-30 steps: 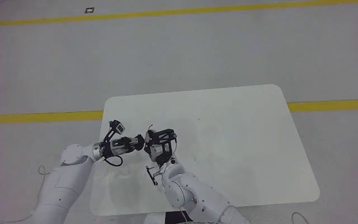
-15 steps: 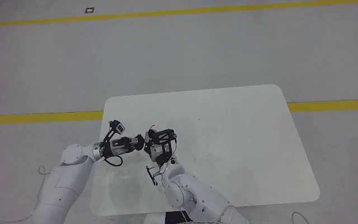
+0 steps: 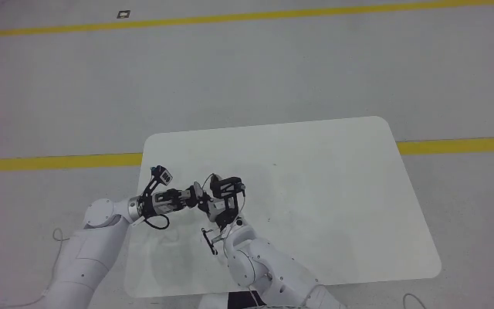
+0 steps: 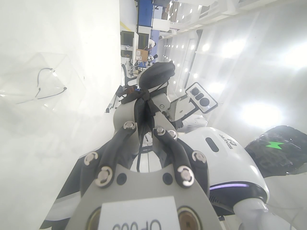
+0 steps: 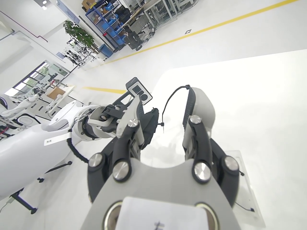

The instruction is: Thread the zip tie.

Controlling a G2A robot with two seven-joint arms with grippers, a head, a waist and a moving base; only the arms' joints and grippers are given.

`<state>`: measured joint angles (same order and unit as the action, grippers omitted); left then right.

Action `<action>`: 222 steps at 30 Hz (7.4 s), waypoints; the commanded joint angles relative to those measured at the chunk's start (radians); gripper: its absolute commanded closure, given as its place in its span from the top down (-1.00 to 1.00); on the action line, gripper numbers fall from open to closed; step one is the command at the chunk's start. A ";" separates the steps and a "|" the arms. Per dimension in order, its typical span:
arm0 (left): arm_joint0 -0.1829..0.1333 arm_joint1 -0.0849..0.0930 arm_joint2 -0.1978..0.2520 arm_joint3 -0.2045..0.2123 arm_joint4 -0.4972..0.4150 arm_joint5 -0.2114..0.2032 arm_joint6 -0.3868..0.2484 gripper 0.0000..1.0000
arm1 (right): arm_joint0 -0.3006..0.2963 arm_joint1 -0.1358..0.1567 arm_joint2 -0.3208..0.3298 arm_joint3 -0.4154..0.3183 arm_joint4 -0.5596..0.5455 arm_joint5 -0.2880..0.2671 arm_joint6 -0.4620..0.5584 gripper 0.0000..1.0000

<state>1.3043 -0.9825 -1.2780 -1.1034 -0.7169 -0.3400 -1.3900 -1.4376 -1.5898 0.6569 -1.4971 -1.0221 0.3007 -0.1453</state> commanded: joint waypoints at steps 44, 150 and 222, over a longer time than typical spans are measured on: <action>0.000 0.000 0.000 0.000 0.000 0.000 0.000 -1.00 | -0.078 0.059 0.067 -0.089 -0.009 -0.098 0.037 1.00; -0.015 0.048 0.180 -0.012 -0.430 0.039 0.025 -1.00 | 0.073 0.005 0.188 0.295 1.822 -0.527 0.694 -0.64; -0.015 0.048 0.180 -0.012 -0.430 0.039 0.025 -1.00 | 0.015 0.036 0.272 0.228 1.629 -0.563 0.530 -1.00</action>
<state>1.2890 -0.9343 -1.0976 -1.1155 -1.1473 -0.3005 -1.3651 -1.4217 -1.5542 0.9279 -1.2686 0.6079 -0.2619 0.3851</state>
